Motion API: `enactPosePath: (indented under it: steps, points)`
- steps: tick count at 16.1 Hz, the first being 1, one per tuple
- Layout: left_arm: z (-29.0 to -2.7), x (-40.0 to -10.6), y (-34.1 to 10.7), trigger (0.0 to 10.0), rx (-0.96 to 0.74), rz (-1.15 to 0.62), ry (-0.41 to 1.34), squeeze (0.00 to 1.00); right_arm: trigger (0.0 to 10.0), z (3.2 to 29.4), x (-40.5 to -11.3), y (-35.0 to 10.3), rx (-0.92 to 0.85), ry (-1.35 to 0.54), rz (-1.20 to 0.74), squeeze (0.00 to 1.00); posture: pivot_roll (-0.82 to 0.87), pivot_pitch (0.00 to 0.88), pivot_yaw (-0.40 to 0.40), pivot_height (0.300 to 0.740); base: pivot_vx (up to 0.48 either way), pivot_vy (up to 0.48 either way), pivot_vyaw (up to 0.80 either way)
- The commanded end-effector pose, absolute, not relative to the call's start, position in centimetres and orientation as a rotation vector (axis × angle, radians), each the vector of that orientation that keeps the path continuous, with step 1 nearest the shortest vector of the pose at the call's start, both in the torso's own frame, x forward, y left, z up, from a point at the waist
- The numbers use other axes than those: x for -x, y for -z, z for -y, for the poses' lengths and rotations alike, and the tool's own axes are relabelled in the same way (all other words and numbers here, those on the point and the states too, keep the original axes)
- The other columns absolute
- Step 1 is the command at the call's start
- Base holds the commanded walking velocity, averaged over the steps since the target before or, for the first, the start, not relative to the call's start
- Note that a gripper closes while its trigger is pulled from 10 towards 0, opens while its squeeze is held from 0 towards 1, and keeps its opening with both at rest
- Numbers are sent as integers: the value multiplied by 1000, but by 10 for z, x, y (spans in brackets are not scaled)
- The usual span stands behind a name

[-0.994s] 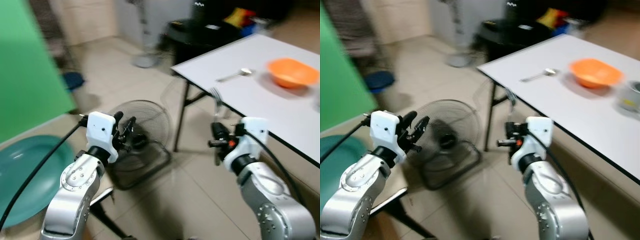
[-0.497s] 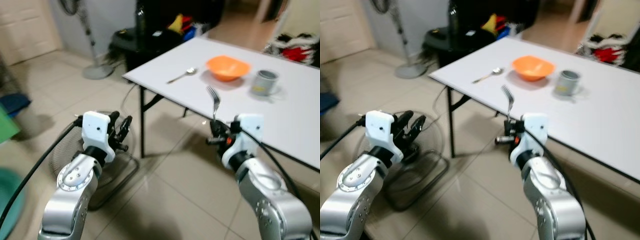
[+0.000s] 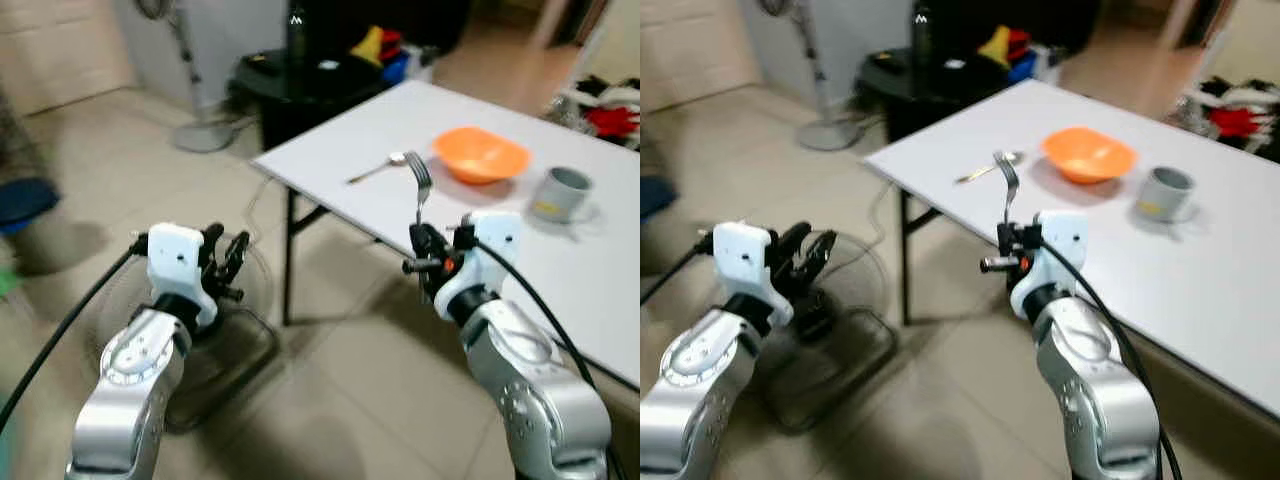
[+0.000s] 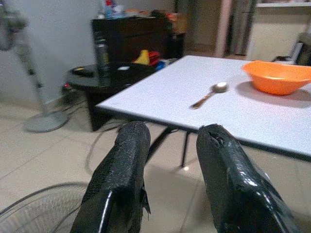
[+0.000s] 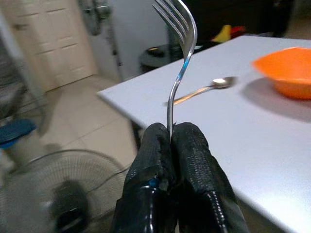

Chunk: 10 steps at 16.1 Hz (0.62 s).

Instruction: Setting the table

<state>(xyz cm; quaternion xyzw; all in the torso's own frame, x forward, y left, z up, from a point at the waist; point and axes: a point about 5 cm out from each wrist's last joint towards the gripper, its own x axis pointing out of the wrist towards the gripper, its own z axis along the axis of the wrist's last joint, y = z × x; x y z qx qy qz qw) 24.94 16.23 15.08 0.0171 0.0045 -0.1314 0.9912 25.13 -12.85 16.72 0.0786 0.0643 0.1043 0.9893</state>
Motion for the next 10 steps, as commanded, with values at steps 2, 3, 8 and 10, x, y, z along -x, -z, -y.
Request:
enactPosePath:
  steps: [2,3,8,10]
  points:
    - [-155,-248,-151,10000,-24,-8,278,0,10000,136,-255,-166,-165,-181,-135,0,154,0,1,727,480,0,0]
    - [-156,-248,-151,10000,-24,-8,276,0,10000,135,-256,-165,-169,-187,-139,0,156,0,0,727,480,0,-788]
    - [-156,-247,-151,10000,-30,-14,291,0,10000,134,-254,-164,-182,-185,-148,0,151,0,9,727,480,0,-788]
    - [-155,-247,-150,10000,-32,-18,298,0,10000,134,-253,-163,-183,-180,-149,0,145,0,16,727,480,0,-788]
